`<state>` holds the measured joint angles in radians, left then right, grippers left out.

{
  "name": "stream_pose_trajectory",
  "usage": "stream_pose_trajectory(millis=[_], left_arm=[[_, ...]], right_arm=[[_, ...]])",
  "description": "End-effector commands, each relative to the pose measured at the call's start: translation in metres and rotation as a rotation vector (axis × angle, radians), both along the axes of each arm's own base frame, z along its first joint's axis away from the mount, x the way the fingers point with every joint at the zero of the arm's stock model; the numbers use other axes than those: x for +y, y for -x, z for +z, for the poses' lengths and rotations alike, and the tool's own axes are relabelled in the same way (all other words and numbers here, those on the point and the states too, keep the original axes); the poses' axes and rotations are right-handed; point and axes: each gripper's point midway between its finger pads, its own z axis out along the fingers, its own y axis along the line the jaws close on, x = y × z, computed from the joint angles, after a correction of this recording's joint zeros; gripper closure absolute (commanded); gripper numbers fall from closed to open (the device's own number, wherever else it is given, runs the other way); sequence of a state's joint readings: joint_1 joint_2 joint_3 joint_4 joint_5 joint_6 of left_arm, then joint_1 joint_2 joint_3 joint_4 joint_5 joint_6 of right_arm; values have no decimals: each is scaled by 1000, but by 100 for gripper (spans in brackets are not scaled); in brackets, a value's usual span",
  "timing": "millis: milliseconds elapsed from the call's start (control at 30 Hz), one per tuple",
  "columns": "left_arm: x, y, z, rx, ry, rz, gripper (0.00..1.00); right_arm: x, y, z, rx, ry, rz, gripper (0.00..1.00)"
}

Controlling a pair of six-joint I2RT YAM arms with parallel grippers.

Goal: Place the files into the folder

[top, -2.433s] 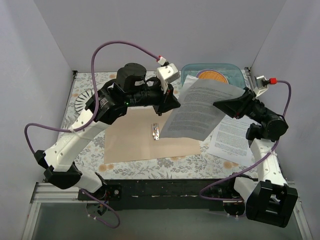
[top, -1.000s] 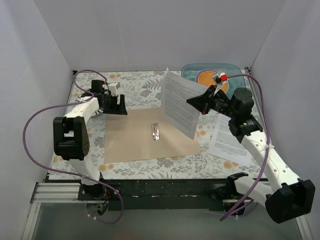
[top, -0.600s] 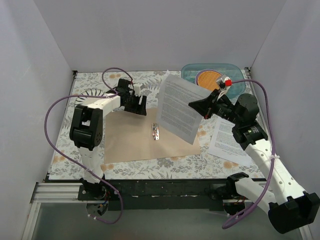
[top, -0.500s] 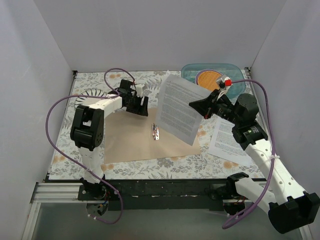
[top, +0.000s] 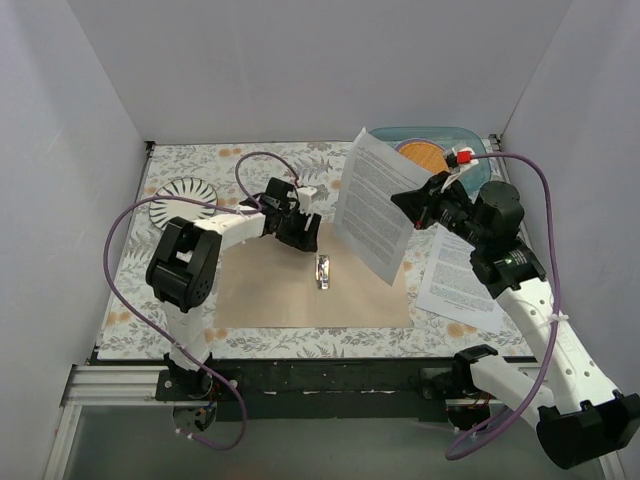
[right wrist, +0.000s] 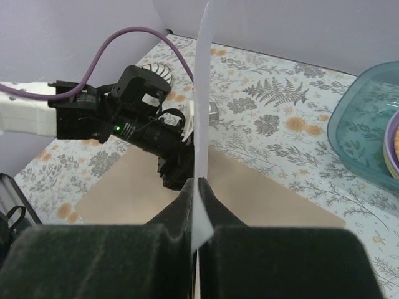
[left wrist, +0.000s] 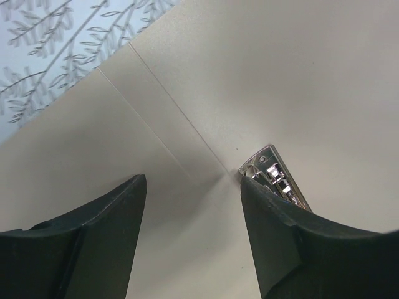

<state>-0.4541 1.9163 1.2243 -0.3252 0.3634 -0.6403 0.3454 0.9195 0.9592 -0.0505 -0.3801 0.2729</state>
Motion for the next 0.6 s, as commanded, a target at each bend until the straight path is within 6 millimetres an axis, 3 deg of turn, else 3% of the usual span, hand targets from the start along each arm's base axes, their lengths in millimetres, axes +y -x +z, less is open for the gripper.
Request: stream_pose_trajectory(millis=[0, 133, 233, 333, 367, 433, 500, 567], left_arm=[[-7, 48, -18, 114, -58, -32, 39], [-14, 68, -16, 153, -47, -33, 41], [-12, 62, -3, 137, -50, 8, 43], [-5, 32, 25, 63, -36, 81, 43], [1, 4, 50, 10, -2, 130, 43], [14, -20, 68, -1, 15, 192, 43], [35, -59, 108, -75, 52, 259, 42], [58, -81, 129, -126, 56, 299, 42]], right_arm=[[-17, 0, 30, -78, 14, -92, 99], [-24, 0, 26, -63, 30, -126, 99], [-27, -1, 14, -39, 39, -141, 99], [-27, 1, 2, -11, 37, -135, 99], [-26, 4, 1, -8, 31, -125, 99], [-24, 7, -3, -5, 18, -106, 99], [-16, 14, -3, 6, -9, -53, 99], [-4, 21, -1, 12, -42, 23, 99]])
